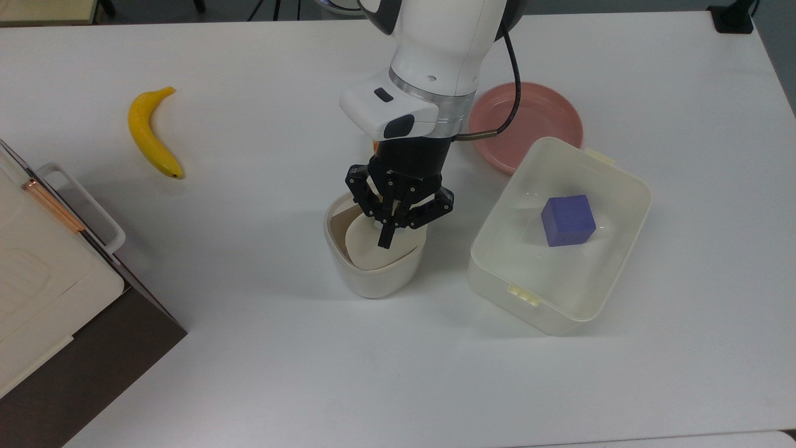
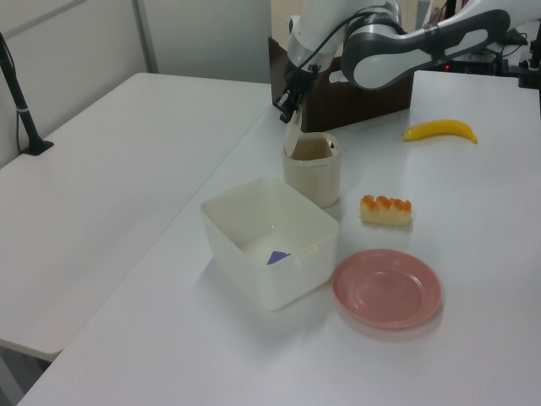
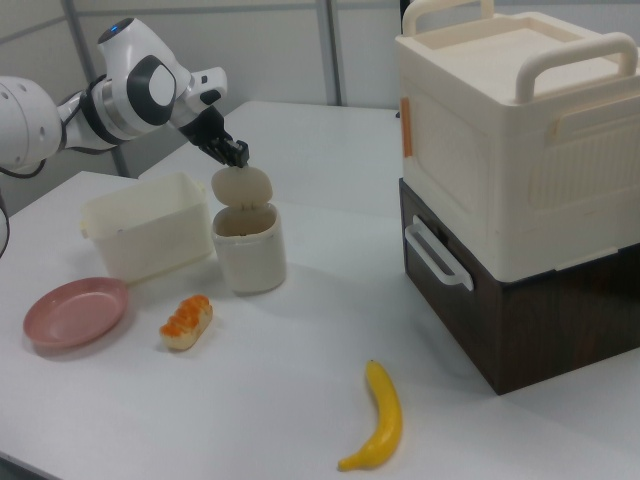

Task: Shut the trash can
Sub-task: 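Push the raised lid down toward the can rim with the gripper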

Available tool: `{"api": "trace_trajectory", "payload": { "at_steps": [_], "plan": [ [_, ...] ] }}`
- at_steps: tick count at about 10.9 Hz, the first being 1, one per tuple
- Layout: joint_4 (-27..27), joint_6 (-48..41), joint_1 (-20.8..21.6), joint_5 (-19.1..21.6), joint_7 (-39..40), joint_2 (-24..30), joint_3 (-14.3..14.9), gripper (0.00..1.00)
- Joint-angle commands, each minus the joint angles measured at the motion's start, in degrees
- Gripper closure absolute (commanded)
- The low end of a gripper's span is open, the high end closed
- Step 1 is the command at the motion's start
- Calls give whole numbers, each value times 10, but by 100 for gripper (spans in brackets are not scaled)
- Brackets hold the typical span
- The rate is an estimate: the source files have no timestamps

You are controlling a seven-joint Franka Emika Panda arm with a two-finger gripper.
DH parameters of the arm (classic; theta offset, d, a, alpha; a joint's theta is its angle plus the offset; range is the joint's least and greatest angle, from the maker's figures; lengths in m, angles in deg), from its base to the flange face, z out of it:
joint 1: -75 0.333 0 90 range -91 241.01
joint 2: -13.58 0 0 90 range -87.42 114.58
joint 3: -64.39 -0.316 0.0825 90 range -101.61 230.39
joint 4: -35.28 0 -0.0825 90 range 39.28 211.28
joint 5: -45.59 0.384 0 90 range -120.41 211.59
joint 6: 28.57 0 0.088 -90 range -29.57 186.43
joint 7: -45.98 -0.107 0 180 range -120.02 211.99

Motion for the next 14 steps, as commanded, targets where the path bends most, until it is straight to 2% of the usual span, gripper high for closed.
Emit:
{"api": "trace_trajectory", "payload": {
  "at_steps": [1, 6, 8, 14],
  "plan": [
    [44, 0, -2, -29, -13, 37, 3, 100],
    [67, -10, -3, -65, -10, 56, 4, 100],
    [109, -12, -3, -97, -6, 80, 4, 100],
    [152, -12, 3, -103, 15, 84, -4, 100]
  ]
}}
